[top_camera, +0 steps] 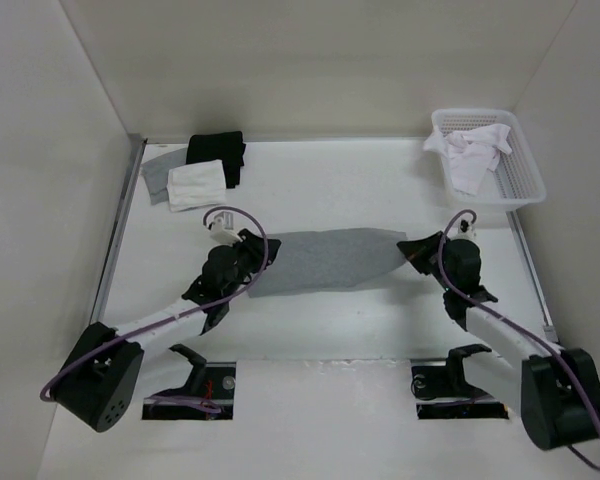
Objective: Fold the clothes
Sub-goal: Fold the tank top
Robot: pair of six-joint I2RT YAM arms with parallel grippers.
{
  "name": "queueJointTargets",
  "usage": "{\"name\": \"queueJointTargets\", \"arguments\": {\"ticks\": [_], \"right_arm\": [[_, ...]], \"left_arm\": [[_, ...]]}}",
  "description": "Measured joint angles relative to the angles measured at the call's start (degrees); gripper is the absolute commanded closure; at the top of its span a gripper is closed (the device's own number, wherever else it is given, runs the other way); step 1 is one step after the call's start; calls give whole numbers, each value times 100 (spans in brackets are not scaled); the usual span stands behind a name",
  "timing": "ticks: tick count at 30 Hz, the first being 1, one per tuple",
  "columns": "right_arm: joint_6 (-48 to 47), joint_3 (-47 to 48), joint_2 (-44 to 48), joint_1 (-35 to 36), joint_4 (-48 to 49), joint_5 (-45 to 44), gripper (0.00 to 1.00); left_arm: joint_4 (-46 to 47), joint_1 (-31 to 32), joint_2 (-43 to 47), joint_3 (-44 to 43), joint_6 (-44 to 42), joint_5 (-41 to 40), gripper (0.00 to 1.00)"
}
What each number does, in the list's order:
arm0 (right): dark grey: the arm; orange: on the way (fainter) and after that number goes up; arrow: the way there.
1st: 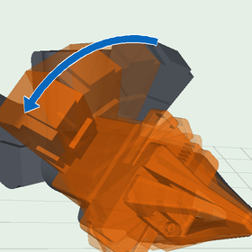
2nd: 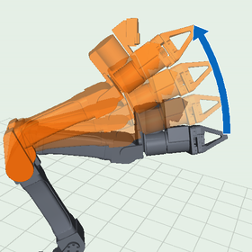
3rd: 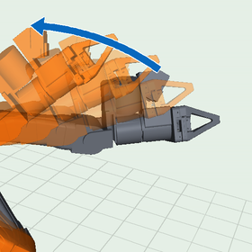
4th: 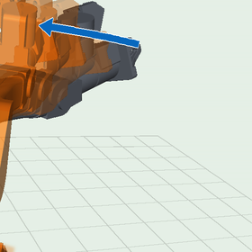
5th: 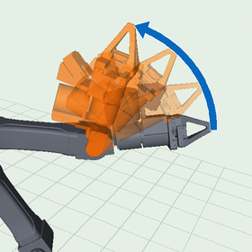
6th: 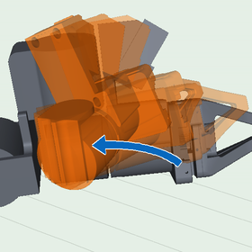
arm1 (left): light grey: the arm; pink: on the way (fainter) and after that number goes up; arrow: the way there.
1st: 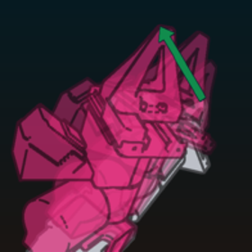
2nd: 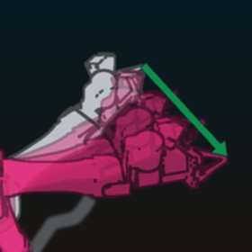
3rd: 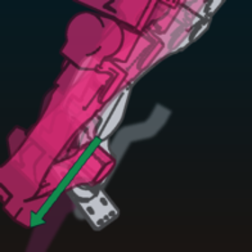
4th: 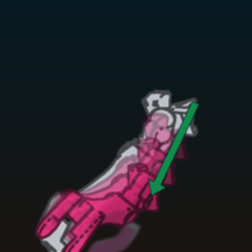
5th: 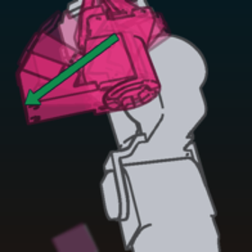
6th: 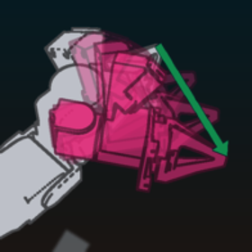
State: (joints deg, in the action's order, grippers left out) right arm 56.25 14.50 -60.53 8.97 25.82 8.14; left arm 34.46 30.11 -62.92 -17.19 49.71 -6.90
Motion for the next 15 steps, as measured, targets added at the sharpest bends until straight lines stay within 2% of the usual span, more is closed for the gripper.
{"name": "queueJointTargets", "arguments": {"ticks": [3,6,9,15], "right_arm": [[-507,487,619,422,-811,-448,99],[-1029,1213,693,986,-1486,-820,99],[-1506,1934,326,1683,-1937,-1137,99],[-2118,3112,-1150,3064,-2500,-1517,99]], "left_arm": [[22,46,-153,0,61,-4,73],[81,42,-144,-15,94,-26,73],[107,31,-61,-20,120,-33,72],[85,-199,275,-17,192,-24,71]]}}
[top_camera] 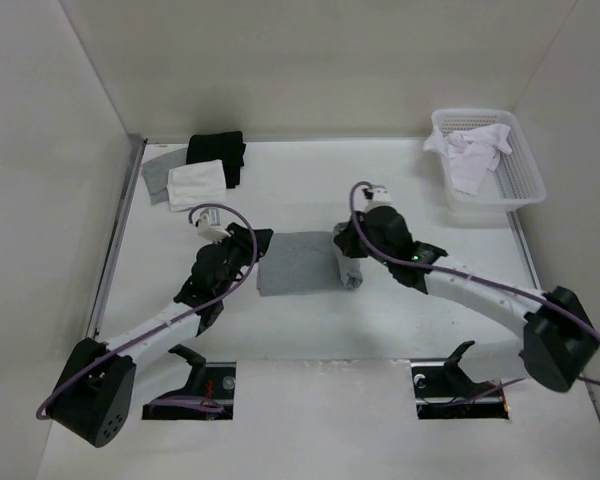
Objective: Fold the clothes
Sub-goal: Fold the tank top
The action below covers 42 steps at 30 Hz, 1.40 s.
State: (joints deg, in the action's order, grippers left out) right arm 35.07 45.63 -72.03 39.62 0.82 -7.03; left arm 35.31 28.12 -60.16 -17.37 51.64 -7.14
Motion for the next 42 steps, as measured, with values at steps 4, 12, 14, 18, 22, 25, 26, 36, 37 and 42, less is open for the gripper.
{"name": "queueJointTargets", "arguments": {"ticks": [4,12,14,18,22,25,26,36,37,42], "right_arm": [[-234,857,-1115,745,-435,-208,99],[-433,2852,-2964,1784,-1102,-481,96],[-387,3252,-3377,1919,-1176,-509,80],[-107,3449,-3838,2065,-1141,-520,52],[138,2721,-3471,2061,-597,-509,48],[247,1714,-2568,1943,-140,-461,65],[278,1379,-2186,1847,17,-442,75],[511,407,-1939,568,1414,356,96],[542,407,-2120,542,1480,468,96],[691,435,-2754,470,1676,846,95]], "left_arm": [[-48,-181,413,15,31,2,71],[-391,-693,1320,221,90,7,69],[-476,-813,1432,271,94,11,68],[-605,-1067,1508,369,129,57,68],[-680,-1226,1486,402,151,98,68],[-640,-1115,1250,396,164,131,69],[-623,-992,1082,376,168,131,69],[271,468,-1582,-249,175,424,85],[293,461,-1755,-299,177,452,87],[-118,361,-1971,-361,138,514,90]]}}
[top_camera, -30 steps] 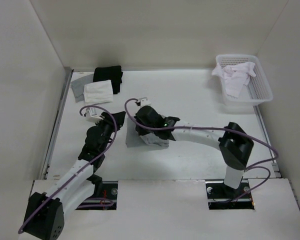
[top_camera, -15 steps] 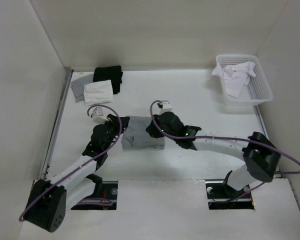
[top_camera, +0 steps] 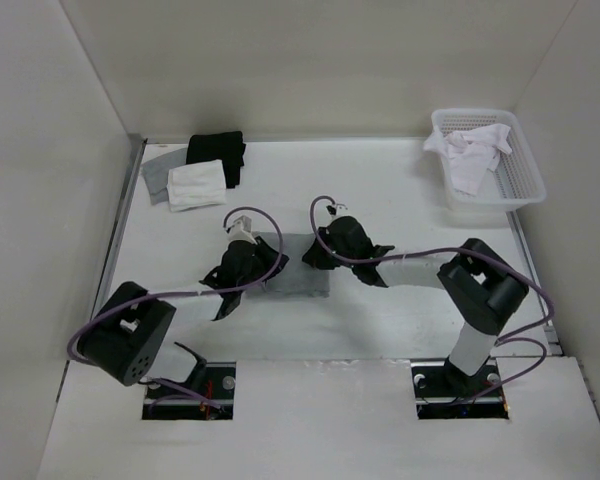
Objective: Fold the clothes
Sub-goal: Fold the tank top
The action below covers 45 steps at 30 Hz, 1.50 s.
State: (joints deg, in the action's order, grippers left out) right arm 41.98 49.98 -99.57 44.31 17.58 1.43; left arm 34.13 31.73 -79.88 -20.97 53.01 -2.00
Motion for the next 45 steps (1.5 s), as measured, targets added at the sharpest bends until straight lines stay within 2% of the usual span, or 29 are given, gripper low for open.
{"name": "queueJointTargets", "arguments": {"ticks": [9,14,19,21,23,27,29,32,38,41,45], "right_arm": [[173,92,-334,-282,103,116,95],[201,92,-332,-424,116,98,94],[197,92,-293,-417,116,94,93],[195,81,-214,-415,111,92,92],[188,72,-72,-411,111,92,91],[184,63,179,-413,197,101,90],[188,74,170,-426,264,122,90],[245,157,-37,-498,264,177,91],[448,343,-680,-778,258,205,92],[570,345,-730,-870,293,205,85],[719,367,-667,-918,415,212,67]], "left_arm": [[-2129,-297,1814,387,-260,-291,89],[-3681,-813,2756,487,-223,-697,89],[-4684,-1060,4170,485,-48,-1137,88],[-4723,-997,4540,472,24,-1259,88],[-4629,-793,4489,387,68,-1355,88],[-3991,-162,3493,234,31,-1473,82],[-3585,-7,2900,214,-37,-1462,75],[-3187,-72,2492,214,-127,-1451,69],[-2649,-404,2647,225,-286,-1419,63],[-2608,-616,2887,260,-332,-1373,60],[-2682,-935,3075,337,-369,-1340,55]]}}
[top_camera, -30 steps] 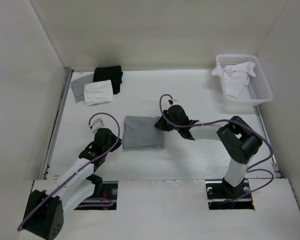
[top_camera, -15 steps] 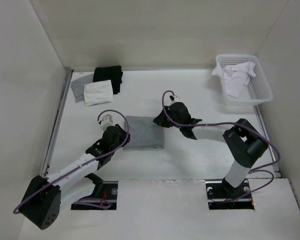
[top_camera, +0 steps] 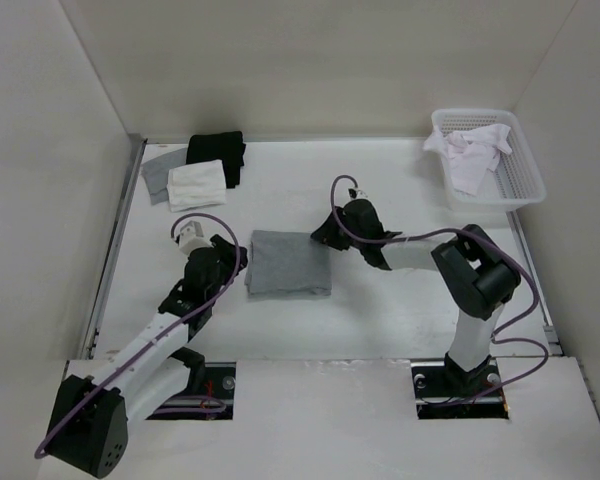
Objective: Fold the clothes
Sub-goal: Fold the tank top
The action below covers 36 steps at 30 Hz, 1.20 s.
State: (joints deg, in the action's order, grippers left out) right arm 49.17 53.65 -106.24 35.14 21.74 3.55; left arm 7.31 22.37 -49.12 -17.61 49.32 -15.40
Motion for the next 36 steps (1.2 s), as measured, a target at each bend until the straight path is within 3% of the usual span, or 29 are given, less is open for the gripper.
{"name": "queueJointTargets", "arguments": {"ticks": [7,13,16,20,27,31,36], "right_arm": [[-39,-361,1274,-144,192,57,44],[-306,-1805,3346,-713,636,-122,29],[-459,-2601,4006,-1169,713,-481,27],[-501,-3185,4006,-1556,734,-774,28],[-498,-3270,3814,-1615,896,-815,28],[-487,-3287,3906,-1762,988,-826,40],[-474,-3287,3906,-1784,1012,-798,83]], "left_arm": [[-203,-415,-2,114,-61,125,50],[-411,-745,-144,114,-109,223,46],[-483,-929,-249,114,-114,256,46],[-525,-1025,-409,66,-120,315,46],[-597,-1207,-435,-28,-175,474,47],[-649,-1716,-286,-28,-181,516,47],[-625,-1808,-739,-37,-181,634,47]]}}
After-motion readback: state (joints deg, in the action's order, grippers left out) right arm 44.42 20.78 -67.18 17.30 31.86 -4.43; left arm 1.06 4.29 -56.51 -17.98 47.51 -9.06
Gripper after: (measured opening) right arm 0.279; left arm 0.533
